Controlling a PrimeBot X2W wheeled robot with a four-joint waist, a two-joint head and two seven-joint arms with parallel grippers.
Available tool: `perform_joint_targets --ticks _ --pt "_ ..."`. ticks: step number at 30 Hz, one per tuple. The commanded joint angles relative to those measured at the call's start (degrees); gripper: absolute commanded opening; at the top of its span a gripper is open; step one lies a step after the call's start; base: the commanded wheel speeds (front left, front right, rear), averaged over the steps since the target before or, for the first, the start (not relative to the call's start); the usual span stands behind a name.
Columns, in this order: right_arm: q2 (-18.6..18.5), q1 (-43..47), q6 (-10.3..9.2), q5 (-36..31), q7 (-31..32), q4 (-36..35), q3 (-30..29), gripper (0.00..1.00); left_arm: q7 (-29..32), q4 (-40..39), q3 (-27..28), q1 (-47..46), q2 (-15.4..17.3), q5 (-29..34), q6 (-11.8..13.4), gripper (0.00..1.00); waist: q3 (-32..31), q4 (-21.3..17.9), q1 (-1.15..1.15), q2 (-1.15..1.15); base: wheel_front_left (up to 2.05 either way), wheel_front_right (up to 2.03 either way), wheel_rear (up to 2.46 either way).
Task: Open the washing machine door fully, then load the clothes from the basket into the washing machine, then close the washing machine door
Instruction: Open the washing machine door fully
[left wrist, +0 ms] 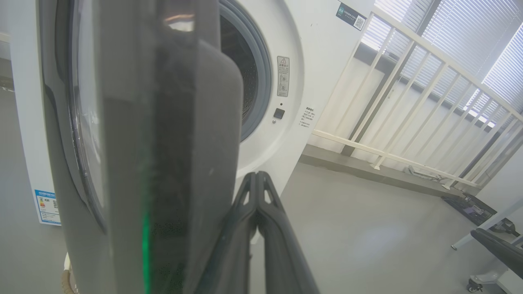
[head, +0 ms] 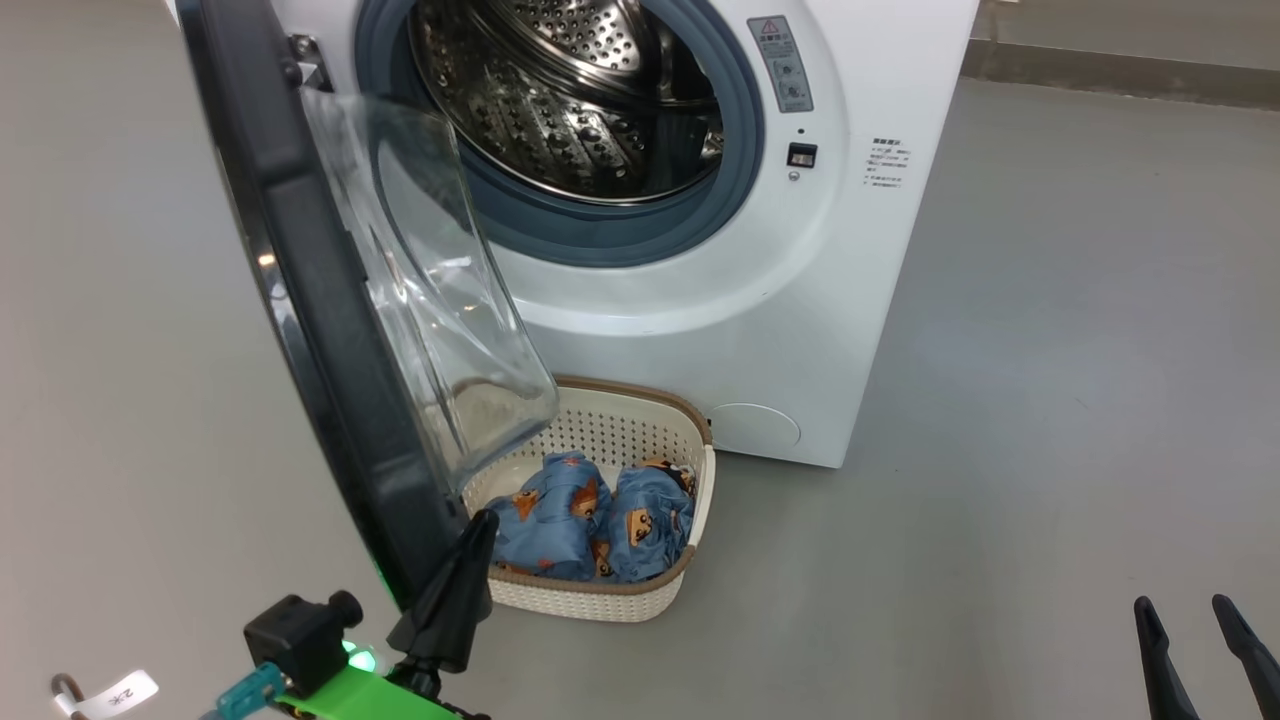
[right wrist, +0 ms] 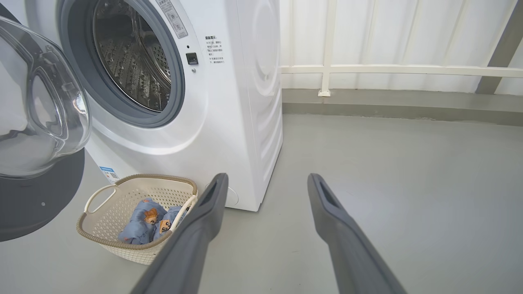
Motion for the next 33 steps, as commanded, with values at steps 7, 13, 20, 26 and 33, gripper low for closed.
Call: perform_joint_targets --ticks 7,13,20,26,33 --pt "-1.21 -0.99 0.35 0.10 -0.70 -1.49 1.08 1.00 -0.36 -0.70 5.94 0.54 1.52 2.63 0.63 0.00 0.12 1.61 0.00 0.00 0.00 0.00 0.00" --pt "-1.13 -1.02 0.35 -0.03 -0.70 -1.63 1.04 1.00 -0.36 -0.60 8.87 1.56 1.52 4.54 0.61 0.00 -0.02 2.65 0.00 0.00 0.00 0.00 0.00" --pt "-1.05 -0.72 0.35 -0.13 -0.70 -1.76 1.31 1.00 -0.36 -1.13 14.97 2.54 1.79 6.21 1.43 0.00 -0.13 3.94 0.00 0.00 0.00 0.00 0.00" --pt "-1.06 -1.04 0.35 -0.20 -0.70 -1.98 1.31 1.00 -0.36 -0.62 19.22 2.24 3.52 7.98 1.68 0.00 0.43 4.54 0.00 0.00 0.00 0.00 0.00" --pt "-1.43 -1.56 0.35 -0.20 -0.70 -2.45 1.23 1.00 -0.36 2.12 23.94 -0.54 6.06 9.64 2.12 0.00 1.99 4.86 0.00 0.00 0.00 0.00 0.00"
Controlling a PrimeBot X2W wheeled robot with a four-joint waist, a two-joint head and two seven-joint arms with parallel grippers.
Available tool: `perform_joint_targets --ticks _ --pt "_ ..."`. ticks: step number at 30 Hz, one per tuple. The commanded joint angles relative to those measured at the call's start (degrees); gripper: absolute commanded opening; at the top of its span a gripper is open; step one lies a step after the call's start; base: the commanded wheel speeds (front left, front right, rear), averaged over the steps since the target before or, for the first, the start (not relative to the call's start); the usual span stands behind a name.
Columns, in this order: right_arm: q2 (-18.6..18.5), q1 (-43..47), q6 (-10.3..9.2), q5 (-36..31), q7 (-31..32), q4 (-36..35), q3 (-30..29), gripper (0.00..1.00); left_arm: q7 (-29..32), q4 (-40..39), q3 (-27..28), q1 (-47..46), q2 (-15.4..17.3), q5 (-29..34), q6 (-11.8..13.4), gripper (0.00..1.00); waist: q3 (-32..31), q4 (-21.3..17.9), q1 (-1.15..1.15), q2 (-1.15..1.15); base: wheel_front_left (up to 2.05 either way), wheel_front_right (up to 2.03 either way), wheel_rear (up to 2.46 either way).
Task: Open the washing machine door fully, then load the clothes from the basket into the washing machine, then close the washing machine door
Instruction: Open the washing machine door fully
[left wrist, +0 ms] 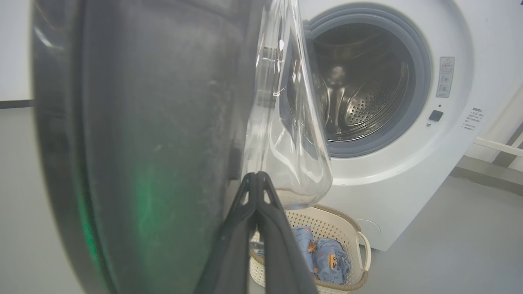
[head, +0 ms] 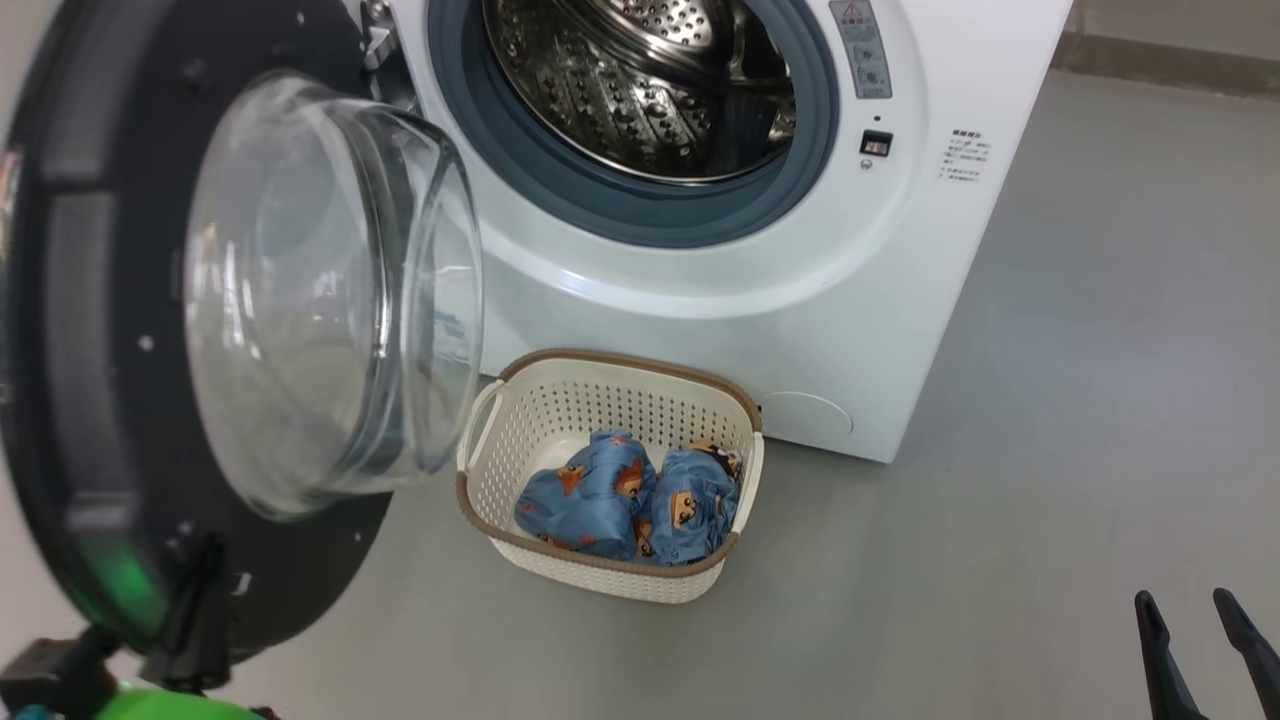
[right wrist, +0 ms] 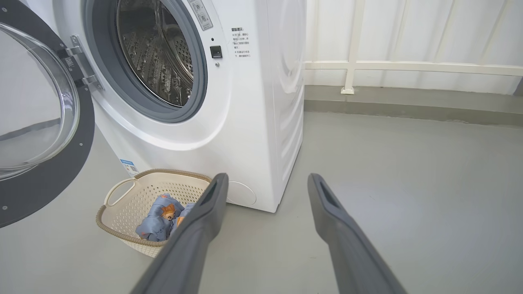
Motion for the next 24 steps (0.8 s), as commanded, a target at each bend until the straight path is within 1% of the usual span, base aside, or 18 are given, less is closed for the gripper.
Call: perform_joint_targets --ticks 1,18,24 --pt "-1.73 -1.75 0.35 -0.17 -0.69 -1.64 1.23 1.00 -0.37 -0.69 3.30 -3.09 2.43 0.71 0.94 0.00 0.73 0.04 0.00 0.00 0.00 0.00 0.00" --pt "-2.81 -3.91 0.35 -0.06 -0.69 -2.19 0.94 1.00 -0.37 5.93 15.96 -11.17 6.22 4.64 2.65 0.00 5.46 -0.36 0.00 0.00 0.00 0.00 0.00" --pt "-3.39 -5.04 0.35 -0.03 -0.69 -2.55 1.09 1.00 -0.37 9.20 20.24 -14.25 8.34 5.50 2.70 0.00 7.40 -0.43 0.00 0.00 0.00 0.00 0.00"
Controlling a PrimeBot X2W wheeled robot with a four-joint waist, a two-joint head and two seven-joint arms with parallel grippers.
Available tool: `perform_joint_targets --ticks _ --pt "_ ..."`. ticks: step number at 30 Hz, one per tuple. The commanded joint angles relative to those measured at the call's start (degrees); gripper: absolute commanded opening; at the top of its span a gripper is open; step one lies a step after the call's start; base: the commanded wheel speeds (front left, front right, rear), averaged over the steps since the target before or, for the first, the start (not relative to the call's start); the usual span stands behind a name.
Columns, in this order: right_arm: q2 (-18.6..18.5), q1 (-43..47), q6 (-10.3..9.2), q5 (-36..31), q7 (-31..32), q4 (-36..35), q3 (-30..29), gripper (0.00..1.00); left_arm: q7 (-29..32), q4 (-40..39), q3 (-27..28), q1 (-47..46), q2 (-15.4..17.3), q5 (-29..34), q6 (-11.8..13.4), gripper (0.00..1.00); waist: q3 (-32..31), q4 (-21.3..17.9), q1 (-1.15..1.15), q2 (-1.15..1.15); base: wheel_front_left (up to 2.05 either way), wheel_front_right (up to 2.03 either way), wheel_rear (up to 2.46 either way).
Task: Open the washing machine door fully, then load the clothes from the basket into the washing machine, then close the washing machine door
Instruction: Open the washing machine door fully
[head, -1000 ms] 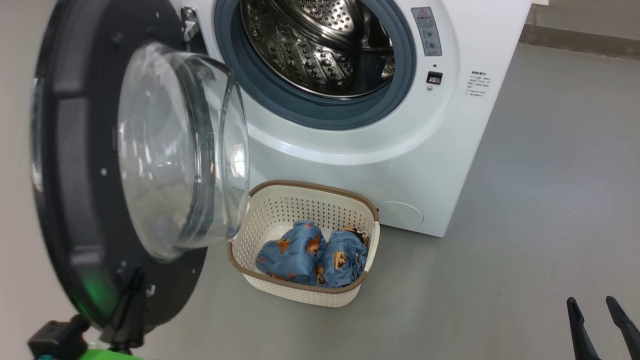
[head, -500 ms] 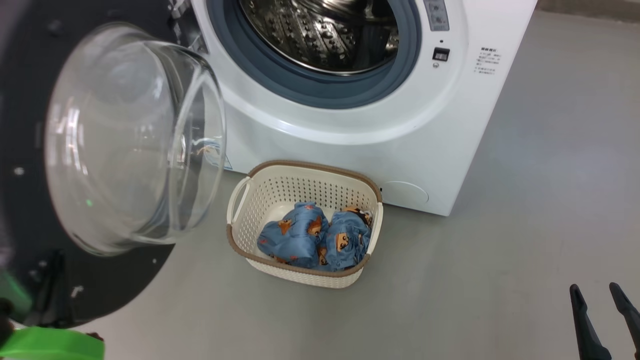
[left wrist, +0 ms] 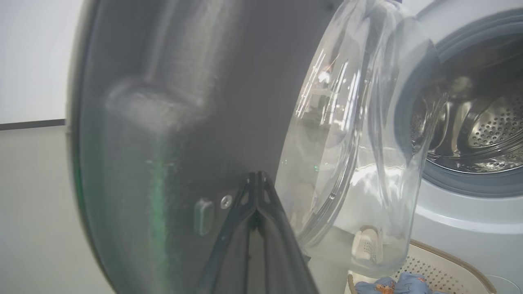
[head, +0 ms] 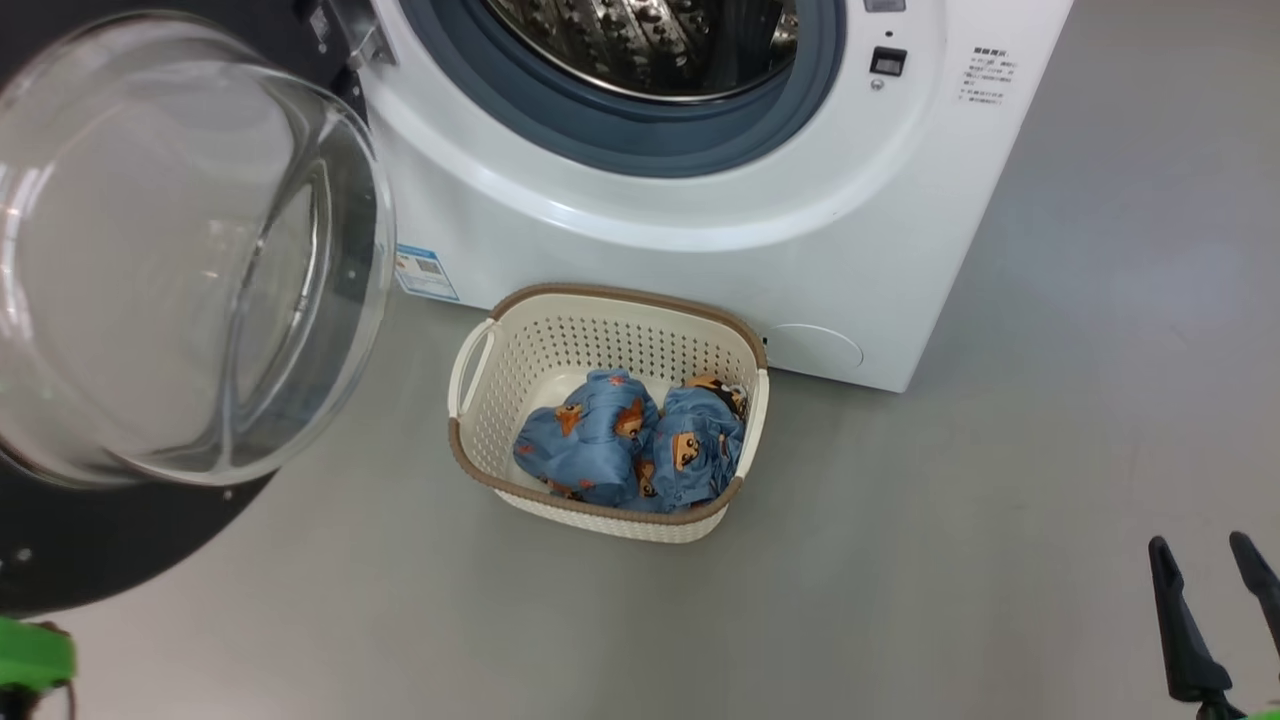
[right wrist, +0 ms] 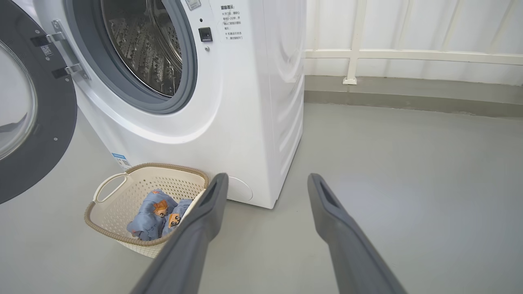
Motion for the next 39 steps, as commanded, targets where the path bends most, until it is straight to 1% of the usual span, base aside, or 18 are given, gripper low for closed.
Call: perform_joint_targets --ticks 1,6,12,17,25,29,32,36,37,39 --pt "-1.75 -2.21 0.35 -0.02 -0.70 -1.72 1.19 1.00 -0.37 0.06 4.07 -3.06 4.61 0.58 0.86 0.00 1.26 -0.09 0.00 0.00 0.00 0.00 0.00" --pt "-2.26 -2.84 0.35 0.12 -0.70 -1.82 1.27 1.00 -0.37 1.98 6.30 -5.02 5.99 1.42 0.69 0.00 2.61 -0.18 0.00 0.00 0.00 0.00 0.00" --pt "-3.07 -3.97 0.35 0.24 -0.70 -2.25 1.63 1.00 -0.37 6.41 10.28 -8.68 9.10 1.99 0.29 0.00 4.91 -0.67 0.00 0.00 0.00 0.00 0.00" --pt "-4.02 -5.04 0.35 0.41 -0.70 -2.59 1.71 1.00 -0.37 8.83 12.54 -11.92 11.20 2.95 -0.17 0.00 7.30 -0.86 0.00 0.00 0.00 0.00 0.00" --pt "-5.03 -6.62 0.35 0.57 -0.70 -2.54 1.98 1.00 -0.37 12.12 15.13 -15.38 12.35 4.75 0.71 0.00 9.16 -1.13 0.00 0.00 0.00 0.00 0.00" --pt "-5.10 -6.87 0.35 0.56 -0.70 -2.23 2.24 1.00 -0.37 12.36 15.85 -15.59 12.22 5.59 0.77 0.00 8.53 -1.28 0.00 0.00 0.00 0.00 0.00" --pt "-4.85 -6.53 0.35 0.50 -0.70 -1.96 2.32 1.00 -0.37 11.88 15.90 -14.84 11.39 6.19 0.38 0.00 7.45 -1.23 0.00 0.00 0.00 0.00 0.00" --pt "-4.33 -6.08 0.35 0.40 -0.70 -1.65 2.63 1.00 -0.37 9.63 16.12 -13.17 9.62 6.11 -0.90 0.00 5.76 -1.19 0.00 0.00 0.00 0.00 0.00" --pt "-4.05 -5.88 0.35 0.37 -0.70 -1.56 2.91 1.00 -0.37 7.91 15.68 -11.82 8.42 6.30 -1.69 0.00 4.81 -1.15 0.00 0.00 0.00 0.00 0.00" --pt "-3.79 -5.60 0.35 0.31 -0.70 -1.46 3.21 1.00 -0.37 5.91 14.78 -10.35 6.97 6.34 -2.46 0.00 3.87 -1.03 0.00 0.00 0.00 0.00 0.00"
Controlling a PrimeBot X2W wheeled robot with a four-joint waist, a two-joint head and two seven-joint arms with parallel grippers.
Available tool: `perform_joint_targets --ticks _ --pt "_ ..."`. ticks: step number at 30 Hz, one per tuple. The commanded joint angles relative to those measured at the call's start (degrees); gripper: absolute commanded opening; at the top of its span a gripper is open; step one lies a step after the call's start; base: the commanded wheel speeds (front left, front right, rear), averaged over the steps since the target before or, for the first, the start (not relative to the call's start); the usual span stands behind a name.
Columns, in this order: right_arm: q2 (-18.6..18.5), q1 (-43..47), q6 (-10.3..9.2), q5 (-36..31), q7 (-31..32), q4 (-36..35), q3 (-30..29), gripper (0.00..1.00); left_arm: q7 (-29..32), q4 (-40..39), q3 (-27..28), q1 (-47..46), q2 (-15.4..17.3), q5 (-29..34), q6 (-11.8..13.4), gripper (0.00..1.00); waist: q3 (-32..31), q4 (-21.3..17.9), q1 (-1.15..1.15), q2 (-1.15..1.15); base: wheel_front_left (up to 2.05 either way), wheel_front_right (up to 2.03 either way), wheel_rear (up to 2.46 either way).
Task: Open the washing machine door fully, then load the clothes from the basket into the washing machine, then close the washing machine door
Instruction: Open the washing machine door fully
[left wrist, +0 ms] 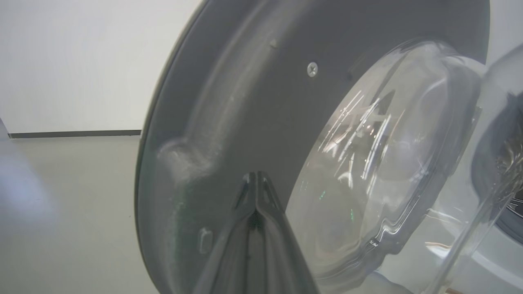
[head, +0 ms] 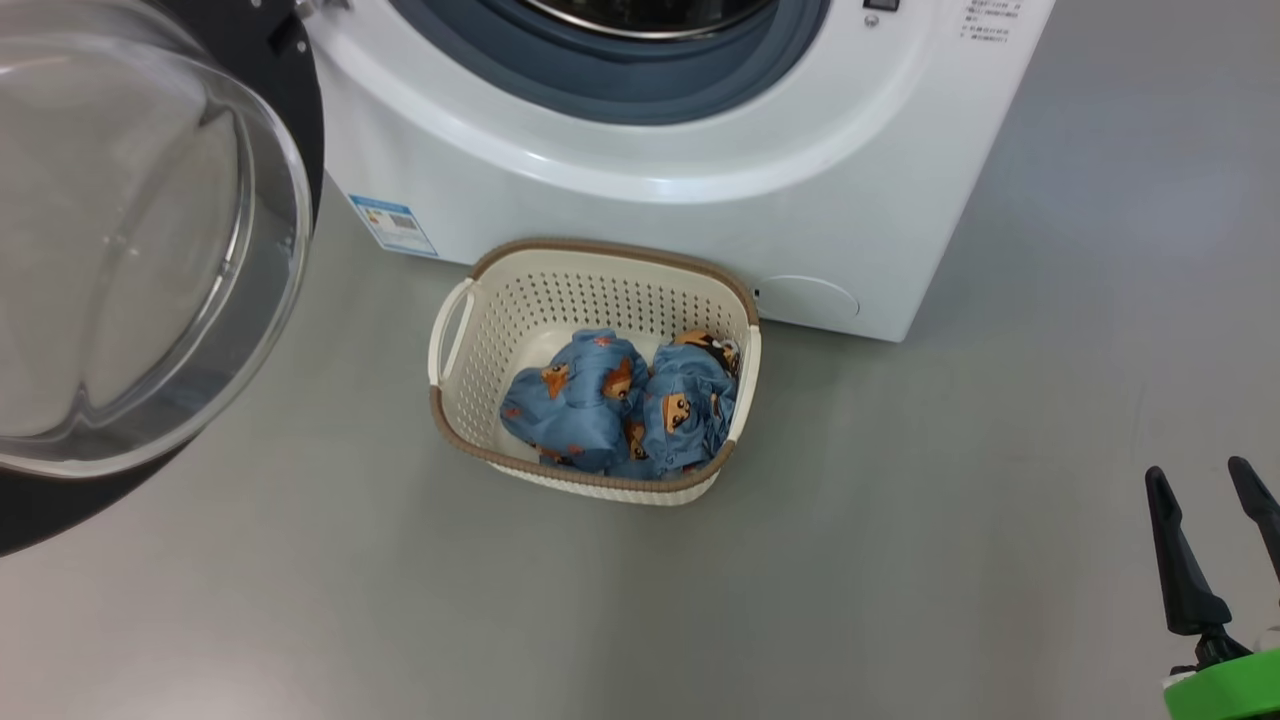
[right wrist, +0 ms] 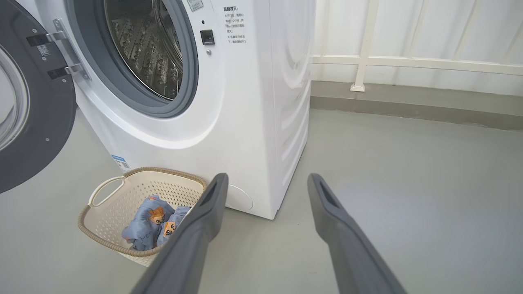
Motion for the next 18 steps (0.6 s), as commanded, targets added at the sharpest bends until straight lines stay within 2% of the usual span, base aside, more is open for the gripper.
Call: perform_joint_targets --ticks 1,2,4,6,7,9,10,12,13,14,18 --pt "-0.65 0.83 0.35 0.21 -0.69 -1.01 1.46 1.00 -0.31 -3.18 0.07 2.56 1.76 0.76 -0.58 0.00 -1.72 0.23 0.00 0.00 0.00 0.00 0.00" --pt "-0.60 0.99 0.35 0.21 -0.69 -0.91 1.58 1.00 -0.31 -4.21 -0.78 3.47 1.11 1.04 -0.83 0.06 -2.15 0.31 0.00 0.00 0.00 0.00 0.00" --pt "-0.59 1.23 0.35 0.25 -0.69 -0.71 1.76 1.00 -0.31 -6.44 -1.90 4.95 -0.34 0.72 -1.17 0.31 -3.00 0.43 0.00 0.00 0.00 0.00 0.00" --pt "-0.60 1.52 0.35 0.31 -0.69 -0.51 1.90 1.00 -0.31 -8.41 -3.51 6.66 -1.62 0.62 -1.37 0.42 -3.88 0.50 0.00 0.00 0.00 0.00 0.00" --pt "-0.60 1.52 0.35 0.31 -0.69 -0.51 1.90 1.00 -0.31 -8.41 -3.51 6.66 -1.62 0.62 -1.37 0.42 -3.88 0.50 0.00 0.00 0.00 0.00 0.00" --pt "-0.45 1.96 0.35 0.27 -0.69 -0.39 2.17 1.00 -0.31 -10.07 -4.82 8.39 -2.68 0.23 -1.48 0.52 -4.87 0.45 0.00 0.00 0.00 0.00 0.00" --pt "-0.37 2.14 0.35 0.24 -0.69 -0.38 2.28 1.00 -0.31 -10.81 -5.40 9.23 -3.17 -0.07 -1.50 0.66 -5.23 0.37 0.00 0.00 0.00 0.00 0.00" --pt "-0.22 2.46 0.35 0.23 -0.69 -0.27 2.45 1.00 -0.31 -12.31 -6.99 10.96 -4.14 -1.02 -1.53 0.82 -6.04 0.16 0.00 0.00 0.00 0.00 0.00" --pt "-0.16 2.62 0.35 0.26 -0.69 -0.28 2.46 1.00 -0.31 -12.96 -7.96 11.94 -4.50 -1.44 -1.53 0.94 -6.36 0.00 0.00 0.00 0.00 0.00 0.00" --pt "-0.07 2.77 0.35 0.25 -0.69 -0.32 2.49 1.00 -0.31 -13.68 -8.71 12.80 -4.89 -2.00 -1.54 1.00 -6.66 -0.19 0.00 0.00 0.00 0.00 0.00" --pt "0.24 3.21 0.35 0.18 -0.69 -0.37 2.45 1.00 -0.31 -16.13 -13.62 16.11 -5.90 -4.27 -1.55 1.00 -7.58 -1.10 0.00 0.00 0.00 0.00 0.00"
